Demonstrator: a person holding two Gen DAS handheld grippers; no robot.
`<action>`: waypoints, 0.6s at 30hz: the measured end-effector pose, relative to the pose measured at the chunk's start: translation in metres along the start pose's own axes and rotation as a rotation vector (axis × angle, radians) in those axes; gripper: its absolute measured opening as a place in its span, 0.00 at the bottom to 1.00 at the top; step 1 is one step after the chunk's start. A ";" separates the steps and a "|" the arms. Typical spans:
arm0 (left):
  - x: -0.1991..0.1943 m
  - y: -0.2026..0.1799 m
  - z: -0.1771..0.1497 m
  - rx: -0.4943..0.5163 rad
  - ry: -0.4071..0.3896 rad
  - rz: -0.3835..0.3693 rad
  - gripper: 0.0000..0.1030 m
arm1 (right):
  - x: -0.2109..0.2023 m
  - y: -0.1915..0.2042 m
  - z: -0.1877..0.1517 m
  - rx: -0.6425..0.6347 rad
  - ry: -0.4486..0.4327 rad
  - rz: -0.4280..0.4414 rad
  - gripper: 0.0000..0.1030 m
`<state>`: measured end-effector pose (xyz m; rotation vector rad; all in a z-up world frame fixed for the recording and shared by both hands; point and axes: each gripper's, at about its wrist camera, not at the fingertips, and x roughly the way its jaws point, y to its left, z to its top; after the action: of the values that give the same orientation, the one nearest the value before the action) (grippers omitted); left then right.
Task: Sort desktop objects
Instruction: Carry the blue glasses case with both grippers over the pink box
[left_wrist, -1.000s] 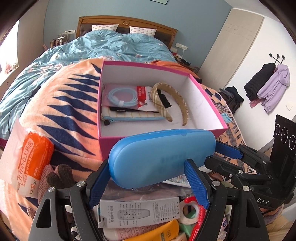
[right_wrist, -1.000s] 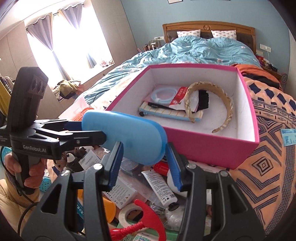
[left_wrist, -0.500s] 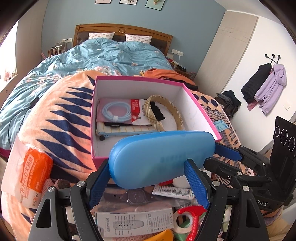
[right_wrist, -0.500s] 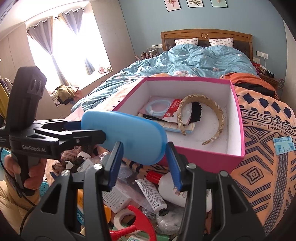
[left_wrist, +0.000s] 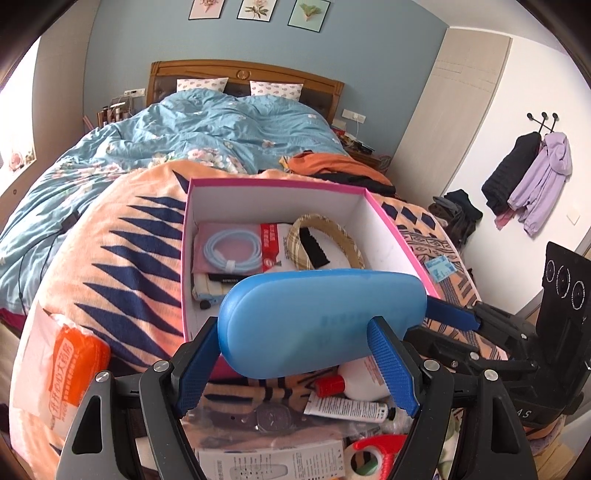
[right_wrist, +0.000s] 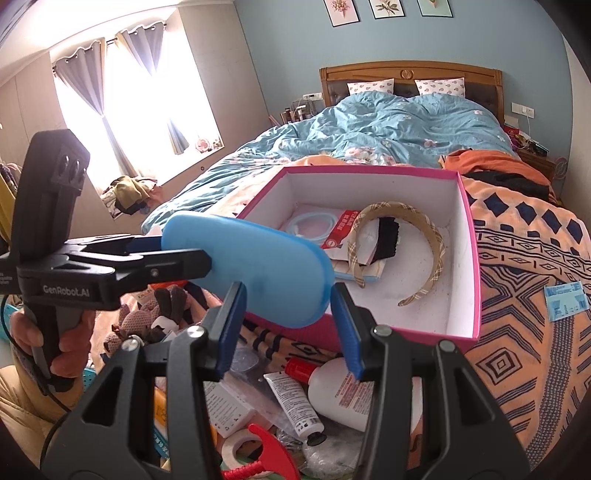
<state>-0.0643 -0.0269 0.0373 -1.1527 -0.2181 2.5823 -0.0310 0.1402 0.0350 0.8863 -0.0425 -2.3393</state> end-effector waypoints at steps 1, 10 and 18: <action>0.000 0.000 0.001 0.001 -0.001 -0.001 0.78 | 0.000 0.000 0.001 0.000 -0.001 0.002 0.49; 0.001 0.003 0.010 -0.009 -0.008 -0.011 0.78 | 0.000 -0.001 0.010 -0.006 -0.011 0.008 0.49; 0.001 0.002 0.021 -0.006 -0.022 -0.006 0.78 | -0.001 -0.005 0.023 -0.015 -0.029 0.009 0.49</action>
<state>-0.0805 -0.0284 0.0501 -1.1239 -0.2340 2.5915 -0.0467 0.1404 0.0523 0.8433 -0.0409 -2.3409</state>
